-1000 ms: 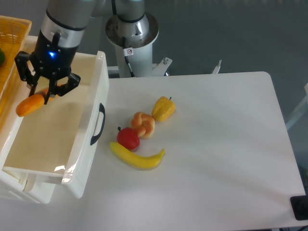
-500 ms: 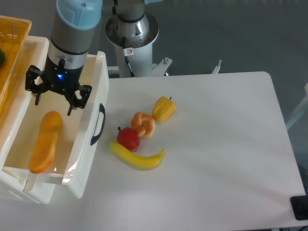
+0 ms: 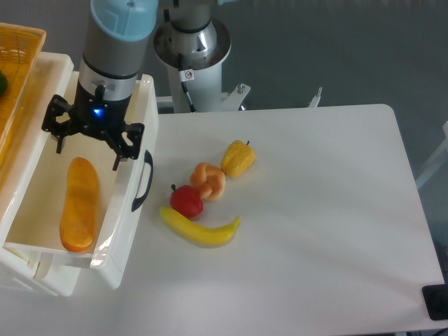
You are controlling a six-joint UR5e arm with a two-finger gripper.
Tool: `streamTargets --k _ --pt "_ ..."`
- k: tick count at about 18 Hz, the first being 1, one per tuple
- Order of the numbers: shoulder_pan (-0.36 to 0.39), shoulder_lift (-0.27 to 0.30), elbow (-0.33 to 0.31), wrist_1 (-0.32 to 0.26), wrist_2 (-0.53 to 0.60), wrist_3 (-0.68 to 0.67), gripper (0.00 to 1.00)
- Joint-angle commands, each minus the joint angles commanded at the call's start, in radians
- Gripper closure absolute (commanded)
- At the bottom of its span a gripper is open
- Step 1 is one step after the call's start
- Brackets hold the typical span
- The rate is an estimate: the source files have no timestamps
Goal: Place the long bread in the upper white drawer
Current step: 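Lower the open gripper over the bread inside the drawer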
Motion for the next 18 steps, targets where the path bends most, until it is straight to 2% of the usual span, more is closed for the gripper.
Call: streamTargets --k 8,18 --pt "-0.012 -0.031 -0.008 0.000 -0.002 -0.015 0.00" --pt "-0.069 -0.098 -0.009 0.000 -0.005 -0.124 0.00"
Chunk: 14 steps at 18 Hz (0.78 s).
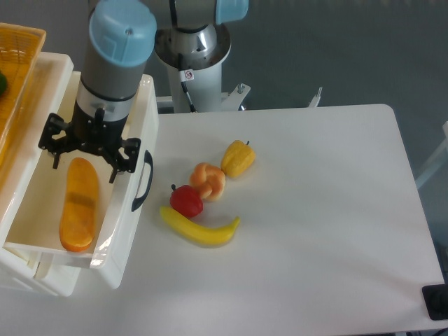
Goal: Place the long bread in the upper white drawer
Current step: 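Lower the open gripper over the bread inside the drawer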
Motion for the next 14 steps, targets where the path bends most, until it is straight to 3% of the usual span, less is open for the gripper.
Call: streamTargets --k 3,8,14 --pt "0.000 -0.017 0.000 0.005 0.003 0.003 0.00" --pt "0.000 -0.046 0.003 0.083 0.006 -0.002 0.00" --pt "-0.005 -0.045 0.006 0.086 0.005 0.000 0.00"
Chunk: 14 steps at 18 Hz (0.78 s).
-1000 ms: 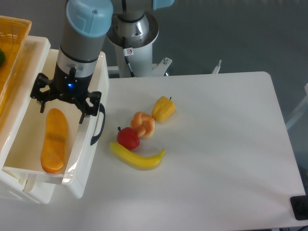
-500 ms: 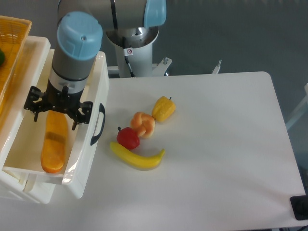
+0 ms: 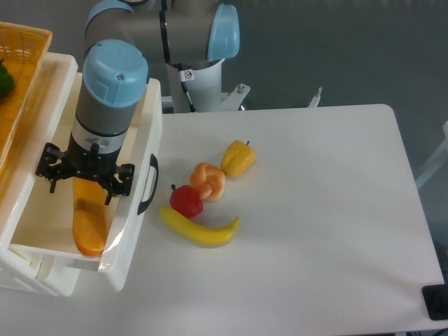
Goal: Place the long bread in the upper white drawer
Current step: 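Lower the open gripper over the bread inside the drawer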
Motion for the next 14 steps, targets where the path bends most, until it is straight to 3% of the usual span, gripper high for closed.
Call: streamTargets --k 10,14 --pt "-0.034 0.034 0.005 0.002 -0.040 0.014 0.00" --pt "-0.025 0.060 0.015 0.035 -0.041 0.014 0.00"
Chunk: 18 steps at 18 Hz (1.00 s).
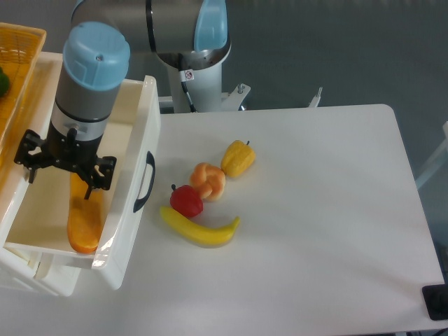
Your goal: Place the long bread in the upper white drawer
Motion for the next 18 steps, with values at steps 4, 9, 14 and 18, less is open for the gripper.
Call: streamTargets --k 4,9,14,18 --pt "0.009 0.012 0.031 0.055 0.000 -0.011 0.00" --pt "0.008 -0.021 0.049 0.149 0.011 0.006 0.00" --pt "0.015 -0.102 0.110 0.196 0.028 0.061 0.00" --pt "0.017 -0.129 0.129 0.200 0.028 0.064 0.00"
